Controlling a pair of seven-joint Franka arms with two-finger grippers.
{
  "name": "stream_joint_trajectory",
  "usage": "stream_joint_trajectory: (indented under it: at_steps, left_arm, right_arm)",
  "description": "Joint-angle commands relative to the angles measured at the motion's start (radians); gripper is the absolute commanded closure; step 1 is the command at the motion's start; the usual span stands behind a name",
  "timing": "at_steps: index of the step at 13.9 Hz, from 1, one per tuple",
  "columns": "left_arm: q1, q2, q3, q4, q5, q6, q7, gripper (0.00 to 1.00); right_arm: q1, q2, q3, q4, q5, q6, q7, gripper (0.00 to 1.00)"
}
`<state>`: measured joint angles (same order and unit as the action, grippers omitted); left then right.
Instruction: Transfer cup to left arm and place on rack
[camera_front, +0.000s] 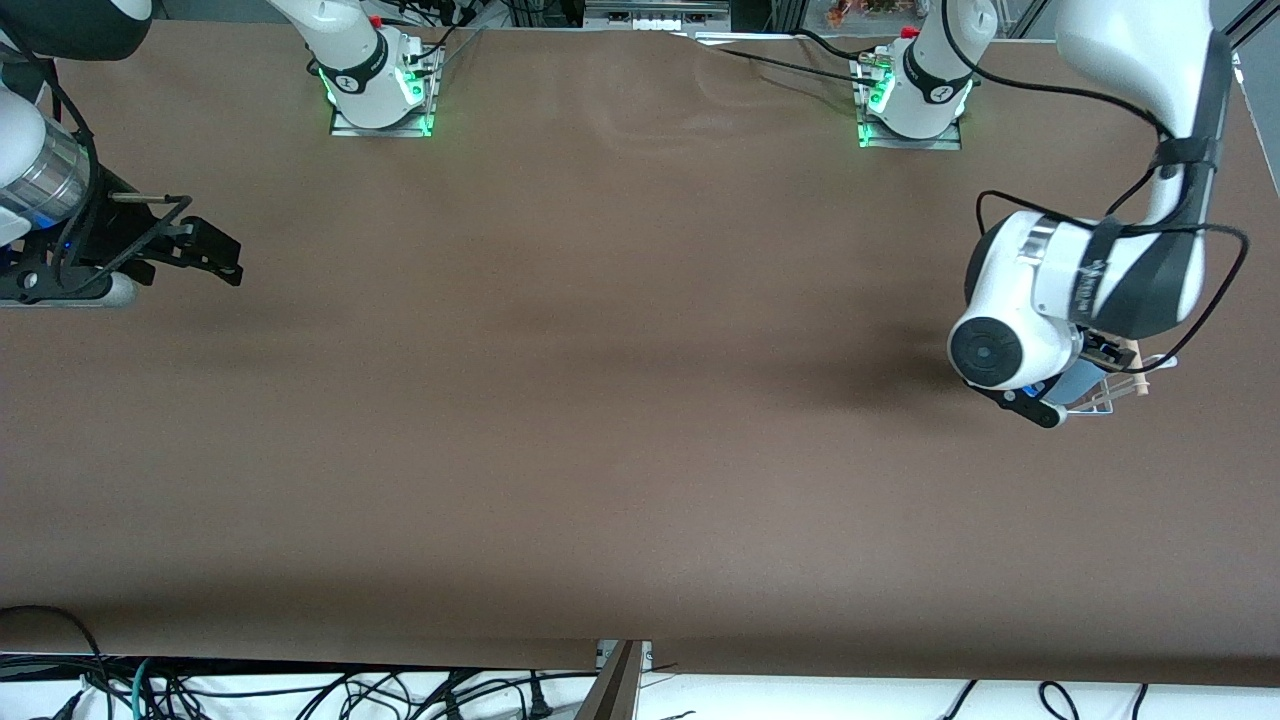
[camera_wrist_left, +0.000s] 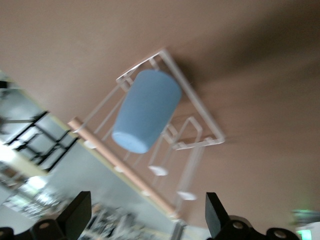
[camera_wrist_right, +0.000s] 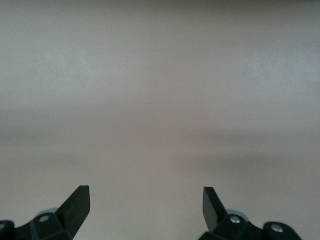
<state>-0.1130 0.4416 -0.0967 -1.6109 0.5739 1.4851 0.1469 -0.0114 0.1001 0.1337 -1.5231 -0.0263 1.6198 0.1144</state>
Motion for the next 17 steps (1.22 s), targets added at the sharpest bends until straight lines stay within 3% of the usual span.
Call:
stream_joint_trajectory:
  at_steps: [1,3,4,7,10,13,17]
  left_arm:
    - [0.009,-0.004,0.0,0.127,-0.251,-0.029,-0.105,0.0]
    - [0.01,-0.03,0.005,0.202,-0.429,-0.028,-0.173,0.0]
    - [0.012,-0.05,0.006,0.239,-0.449,-0.028,-0.176,0.0]
    - [0.029,-0.182,0.011,0.217,-0.494,0.071,-0.176,0.0]
    - [0.036,-0.371,0.046,0.001,-0.55,0.228,-0.176,0.0]
    - [0.038,-0.469,0.075,-0.18,-0.6,0.345,-0.174,0.0]
    - [0.052,-0.465,0.075,-0.178,-0.595,0.34,-0.17,0.0]
  right_arm:
    - [-0.019,0.004,0.014,0.015,0.017,-0.009,-0.013,0.0]
    - [-0.019,0.004,0.014,0.015,0.016,-0.009,-0.013,0.0]
    - [-0.019,0.004,0.014,0.015,0.017,-0.009,-0.013,0.0]
    - [-0.019,0.004,0.014,0.015,0.017,-0.009,-0.013,0.0]
    - [-0.019,0.004,0.014,0.015,0.017,-0.009,-0.013,0.0]
    - [-0.019,0.006,0.012,0.015,0.017,-0.009,-0.013,0.0]
    - [-0.021,0.004,0.012,0.015,0.016,-0.009,-0.013,0.0]
